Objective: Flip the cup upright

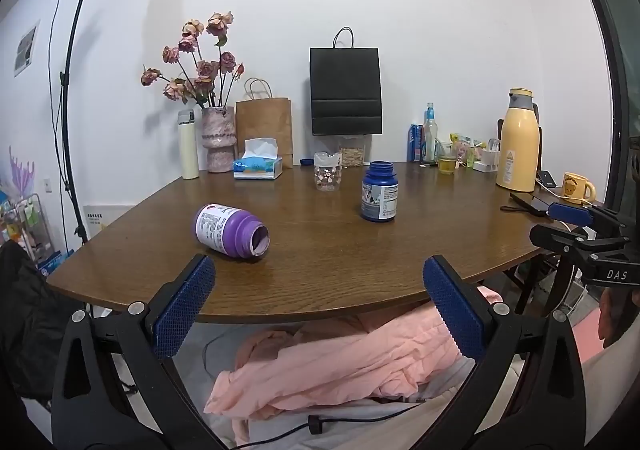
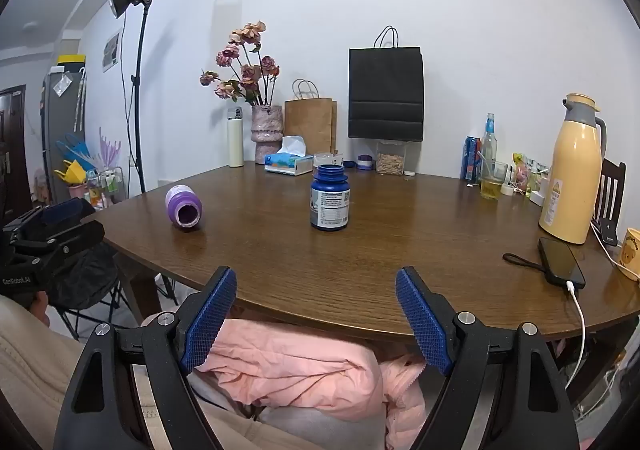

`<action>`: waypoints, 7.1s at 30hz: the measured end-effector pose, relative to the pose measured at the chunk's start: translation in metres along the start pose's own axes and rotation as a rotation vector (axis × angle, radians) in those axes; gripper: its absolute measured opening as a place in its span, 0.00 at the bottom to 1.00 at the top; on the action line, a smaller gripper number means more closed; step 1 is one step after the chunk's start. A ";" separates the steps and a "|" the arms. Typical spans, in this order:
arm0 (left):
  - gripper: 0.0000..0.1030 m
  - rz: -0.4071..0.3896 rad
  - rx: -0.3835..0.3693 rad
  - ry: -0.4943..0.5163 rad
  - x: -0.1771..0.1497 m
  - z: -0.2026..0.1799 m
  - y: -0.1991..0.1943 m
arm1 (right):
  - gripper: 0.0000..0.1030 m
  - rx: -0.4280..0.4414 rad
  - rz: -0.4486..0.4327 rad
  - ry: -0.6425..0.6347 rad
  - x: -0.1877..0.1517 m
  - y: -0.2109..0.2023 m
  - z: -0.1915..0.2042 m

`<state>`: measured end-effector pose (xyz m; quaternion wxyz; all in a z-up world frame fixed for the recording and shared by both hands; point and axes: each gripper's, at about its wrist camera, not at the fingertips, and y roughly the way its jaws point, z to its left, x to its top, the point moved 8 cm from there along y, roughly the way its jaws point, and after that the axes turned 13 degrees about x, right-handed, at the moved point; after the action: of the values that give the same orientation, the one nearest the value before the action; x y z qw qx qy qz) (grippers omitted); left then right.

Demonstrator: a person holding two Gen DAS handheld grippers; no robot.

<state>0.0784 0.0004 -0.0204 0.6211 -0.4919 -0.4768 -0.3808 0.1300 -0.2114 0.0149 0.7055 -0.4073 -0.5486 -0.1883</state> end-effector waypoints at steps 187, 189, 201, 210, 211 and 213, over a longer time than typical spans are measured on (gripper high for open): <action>0.59 0.165 -0.367 -0.121 0.152 -0.001 0.327 | 0.60 0.794 0.285 0.408 0.212 0.371 -0.020; 0.59 0.192 -0.394 -0.132 0.149 -0.002 0.329 | 0.60 0.732 0.259 0.274 0.213 0.368 -0.015; 0.58 0.167 -0.362 -0.114 0.143 -0.010 0.326 | 0.61 0.582 0.160 0.075 0.191 0.363 -0.020; 0.58 0.201 -0.346 -0.076 0.108 -0.018 0.271 | 0.61 0.555 0.152 0.078 0.154 0.316 0.004; 0.58 0.224 -0.345 -0.073 0.102 -0.019 0.271 | 0.61 0.557 0.181 0.079 0.144 0.317 0.006; 0.57 0.284 -0.338 -0.070 0.087 -0.021 0.272 | 0.60 0.562 0.226 0.093 0.128 0.320 0.006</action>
<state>0.3613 0.0409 -0.0047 0.5603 -0.6641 -0.3533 -0.3468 0.3963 0.0080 0.0164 0.8313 -0.2459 -0.4975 0.0321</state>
